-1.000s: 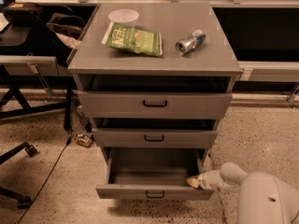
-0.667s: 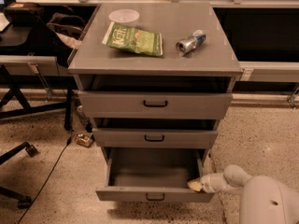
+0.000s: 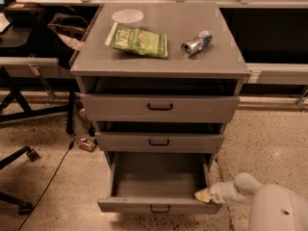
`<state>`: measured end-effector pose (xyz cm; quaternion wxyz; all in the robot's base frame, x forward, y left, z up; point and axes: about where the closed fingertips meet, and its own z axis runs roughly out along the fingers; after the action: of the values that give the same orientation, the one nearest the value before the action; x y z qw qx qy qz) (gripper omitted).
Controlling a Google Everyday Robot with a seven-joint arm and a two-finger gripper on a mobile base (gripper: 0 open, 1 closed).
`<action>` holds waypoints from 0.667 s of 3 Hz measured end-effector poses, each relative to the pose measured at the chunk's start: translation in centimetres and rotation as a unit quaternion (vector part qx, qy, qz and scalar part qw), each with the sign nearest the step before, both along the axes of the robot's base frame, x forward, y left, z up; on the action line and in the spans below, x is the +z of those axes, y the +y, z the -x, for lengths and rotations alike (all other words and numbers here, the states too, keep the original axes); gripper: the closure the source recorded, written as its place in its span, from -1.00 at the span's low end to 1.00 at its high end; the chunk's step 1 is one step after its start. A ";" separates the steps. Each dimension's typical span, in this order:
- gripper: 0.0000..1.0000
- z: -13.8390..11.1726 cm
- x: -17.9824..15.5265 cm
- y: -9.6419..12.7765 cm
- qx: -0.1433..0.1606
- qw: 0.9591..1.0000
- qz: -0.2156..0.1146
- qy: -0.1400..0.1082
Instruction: Open bottom drawer
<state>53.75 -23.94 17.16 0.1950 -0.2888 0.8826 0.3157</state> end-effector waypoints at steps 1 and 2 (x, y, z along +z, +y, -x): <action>1.00 -0.2 0.0 -0.1 0.000 1.000 0.000 0.000; 0.62 -0.2 0.0 -0.1 0.000 1.000 0.000 0.000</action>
Offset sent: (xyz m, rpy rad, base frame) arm 0.0021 -0.0006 0.0004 0.0000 0.0001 0.0000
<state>53.96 -23.99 17.21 0.1950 -0.2888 0.8826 0.3157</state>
